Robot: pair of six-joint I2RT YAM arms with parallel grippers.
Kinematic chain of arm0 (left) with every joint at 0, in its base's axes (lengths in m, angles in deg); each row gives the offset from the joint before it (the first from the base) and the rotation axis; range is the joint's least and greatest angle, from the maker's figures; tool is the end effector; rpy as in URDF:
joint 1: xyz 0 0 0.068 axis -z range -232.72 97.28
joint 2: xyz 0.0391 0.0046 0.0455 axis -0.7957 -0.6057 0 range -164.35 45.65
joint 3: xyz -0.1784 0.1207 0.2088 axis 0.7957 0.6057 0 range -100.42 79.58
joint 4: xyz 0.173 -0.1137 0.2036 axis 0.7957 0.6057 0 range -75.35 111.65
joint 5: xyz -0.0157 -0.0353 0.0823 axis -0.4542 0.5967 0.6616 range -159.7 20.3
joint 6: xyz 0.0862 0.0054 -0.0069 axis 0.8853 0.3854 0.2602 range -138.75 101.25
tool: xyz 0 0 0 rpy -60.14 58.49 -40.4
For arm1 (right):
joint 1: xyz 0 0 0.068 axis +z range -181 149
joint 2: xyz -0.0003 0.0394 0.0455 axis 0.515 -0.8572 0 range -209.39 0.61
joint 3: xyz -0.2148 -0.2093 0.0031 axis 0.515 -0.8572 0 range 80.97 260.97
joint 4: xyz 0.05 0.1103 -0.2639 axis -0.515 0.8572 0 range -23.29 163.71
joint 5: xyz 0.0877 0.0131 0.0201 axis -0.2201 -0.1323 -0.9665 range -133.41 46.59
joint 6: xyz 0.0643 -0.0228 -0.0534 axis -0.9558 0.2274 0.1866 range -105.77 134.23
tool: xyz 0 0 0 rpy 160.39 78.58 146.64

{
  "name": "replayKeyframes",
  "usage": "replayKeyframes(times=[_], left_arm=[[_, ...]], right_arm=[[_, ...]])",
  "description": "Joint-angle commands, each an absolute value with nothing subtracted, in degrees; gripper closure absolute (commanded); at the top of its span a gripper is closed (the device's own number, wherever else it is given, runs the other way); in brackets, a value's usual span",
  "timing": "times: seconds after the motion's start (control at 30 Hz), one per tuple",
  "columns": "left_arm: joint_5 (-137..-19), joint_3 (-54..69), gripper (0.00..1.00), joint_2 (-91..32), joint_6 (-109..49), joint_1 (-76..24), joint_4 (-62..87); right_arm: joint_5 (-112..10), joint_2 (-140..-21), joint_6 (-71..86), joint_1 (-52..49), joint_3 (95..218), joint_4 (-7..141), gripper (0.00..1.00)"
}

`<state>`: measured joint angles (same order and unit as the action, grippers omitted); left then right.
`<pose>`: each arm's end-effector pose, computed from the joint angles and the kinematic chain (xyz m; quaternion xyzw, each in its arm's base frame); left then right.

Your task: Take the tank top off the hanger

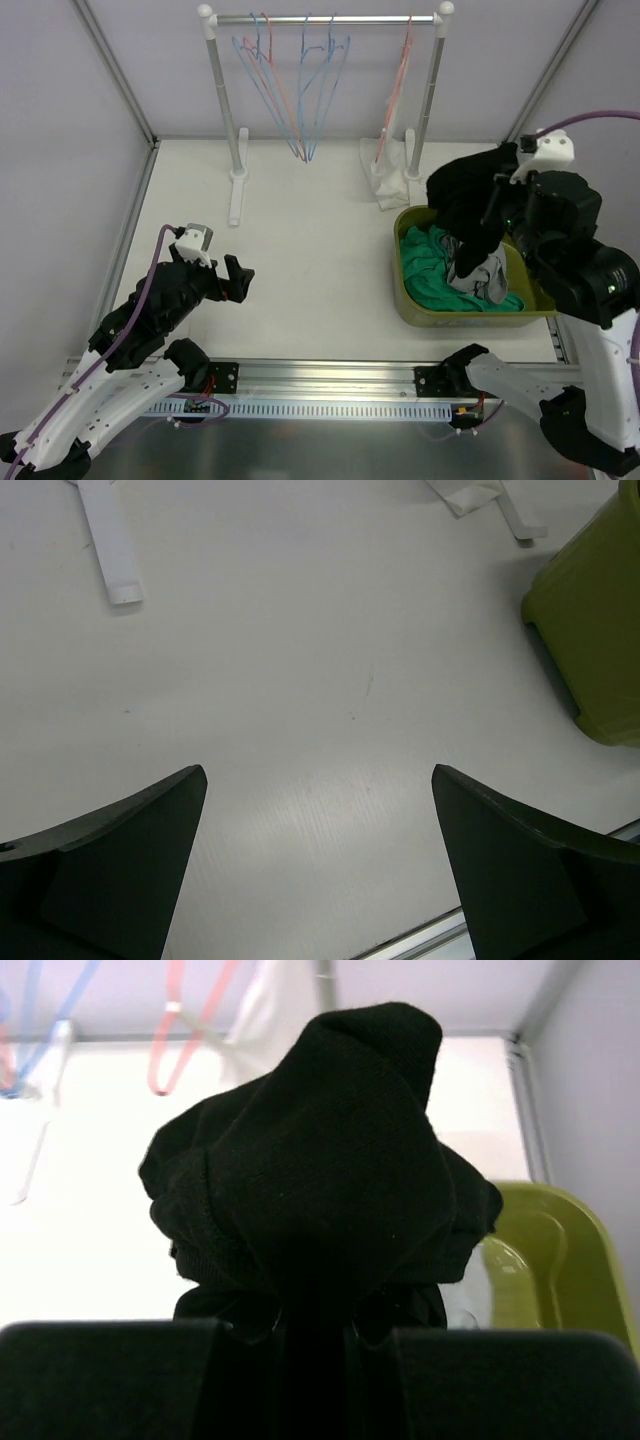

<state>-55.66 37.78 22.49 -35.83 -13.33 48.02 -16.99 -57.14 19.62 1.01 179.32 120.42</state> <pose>0.1177 -0.0726 0.3356 0.0789 0.7856 -0.2015 0.5797 0.1651 0.0630 0.5529 -0.1100 0.7678 -0.0349 0.6302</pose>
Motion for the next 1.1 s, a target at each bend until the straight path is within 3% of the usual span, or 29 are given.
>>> replayKeyframes(times=[0.0,0.17,0.3,0.4,0.57,0.6,0.67,0.7,0.8,0.9,1.07], left_arm=[[-54.76,37.13,0.01,22.80,-34.92,-13.08,48.32],[-55.37,37.30,0.01,23.24,-35.01,-13.08,48.32],[-55.99,37.21,0.01,23.59,-35.01,-13.08,48.40],[-56.25,37.21,0.01,23.94,-35.10,-13.08,48.32],[-55.99,36.95,0.01,24.29,-36.68,-13.08,48.40],[-56.08,36.43,0.01,24.64,-37.64,-13.00,48.49],[-57.57,35.64,0.01,26.14,-41.33,-13.00,48.23],[-56.87,34.50,0.01,26.75,-43.34,-13.08,48.32],[-53.97,33.09,0.01,29.74,-50.21,-13.08,47.97],[-54.31,30.72,0.01,31.24,-52.33,-13.08,46.48],[-60.63,20.81,0.01,21.42,-50.57,-13.08,44.71]], right_arm=[[-18.50,-53.72,20.12,-7.83,176.70,124.98,1.00],[-32.89,-51.86,15.99,-25.60,166.95,124.54,1.00],[-37.68,-51.68,10.90,-37.64,154.57,115.88,1.00],[-45.50,-52.90,6.07,-43.37,141.21,104.91,1.00],[-44.55,-63.88,4.03,-45.06,132.05,99.50,0.99],[-44.20,-64.42,3.95,-45.06,130.04,98.62,0.89],[-42.02,-61.89,3.51,-45.06,127.74,97.04,0.81],[-40.87,-58.74,3.42,-45.06,127.21,97.12,0.61],[-36.91,-53.90,4.81,-45.06,130.18,101.84,0.30],[-33.57,-51.60,6.05,-45.06,136.42,106.59,0.18],[-26.11,-47.29,8.25,-45.06,143.36,111.61,0.01]])
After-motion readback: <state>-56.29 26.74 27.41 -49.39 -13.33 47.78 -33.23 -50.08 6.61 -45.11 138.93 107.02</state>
